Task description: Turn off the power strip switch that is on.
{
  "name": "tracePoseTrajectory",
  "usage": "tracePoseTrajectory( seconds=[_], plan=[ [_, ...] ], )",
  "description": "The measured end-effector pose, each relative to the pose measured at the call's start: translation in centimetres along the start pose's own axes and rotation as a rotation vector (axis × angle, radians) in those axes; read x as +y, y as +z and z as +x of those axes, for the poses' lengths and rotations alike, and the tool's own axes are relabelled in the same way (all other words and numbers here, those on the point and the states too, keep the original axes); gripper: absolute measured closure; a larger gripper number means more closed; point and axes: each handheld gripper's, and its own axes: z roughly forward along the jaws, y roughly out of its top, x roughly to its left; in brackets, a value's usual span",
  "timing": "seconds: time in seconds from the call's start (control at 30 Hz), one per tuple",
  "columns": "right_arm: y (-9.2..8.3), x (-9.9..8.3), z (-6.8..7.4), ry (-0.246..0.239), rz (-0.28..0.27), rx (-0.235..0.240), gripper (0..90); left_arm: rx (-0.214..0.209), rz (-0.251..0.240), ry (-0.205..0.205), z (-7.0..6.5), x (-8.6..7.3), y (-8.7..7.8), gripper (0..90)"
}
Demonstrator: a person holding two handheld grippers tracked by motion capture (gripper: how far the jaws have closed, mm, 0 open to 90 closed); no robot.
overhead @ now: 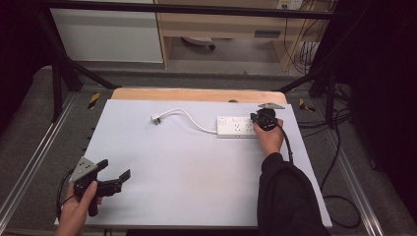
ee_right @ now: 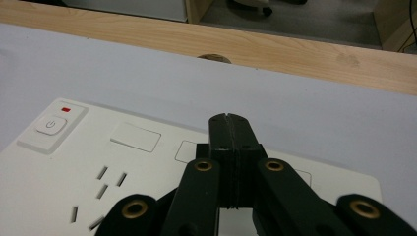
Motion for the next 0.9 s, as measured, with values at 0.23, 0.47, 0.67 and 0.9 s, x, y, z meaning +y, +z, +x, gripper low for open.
tracePoseTrajectory(
  seconds=[0.23, 0.47, 0.67, 0.9],
  plan=[
    [0.33, -0.14, 0.22, 0.005, 0.003, 0.000, 90.0, -0.001, 0.000, 0.001, 0.01, 0.00, -0.01, 5.4],
    [0.53, -0.22, 0.26, 0.006, 0.004, -0.003, 90.0, 0.000, 0.000, 0.003, 0.01, 0.00, 0.01, 5.5],
    [0.64, -0.22, 0.20, 0.008, 0.003, -0.009, 90.0, -0.001, 0.003, 0.003, 0.03, -0.01, 0.00, 5.4],
    [0.66, -0.24, 0.10, 0.005, 0.004, -0.012, 90.0, 0.000, 0.001, 0.003, 0.01, -0.01, 0.01, 5.5]
  ],
)
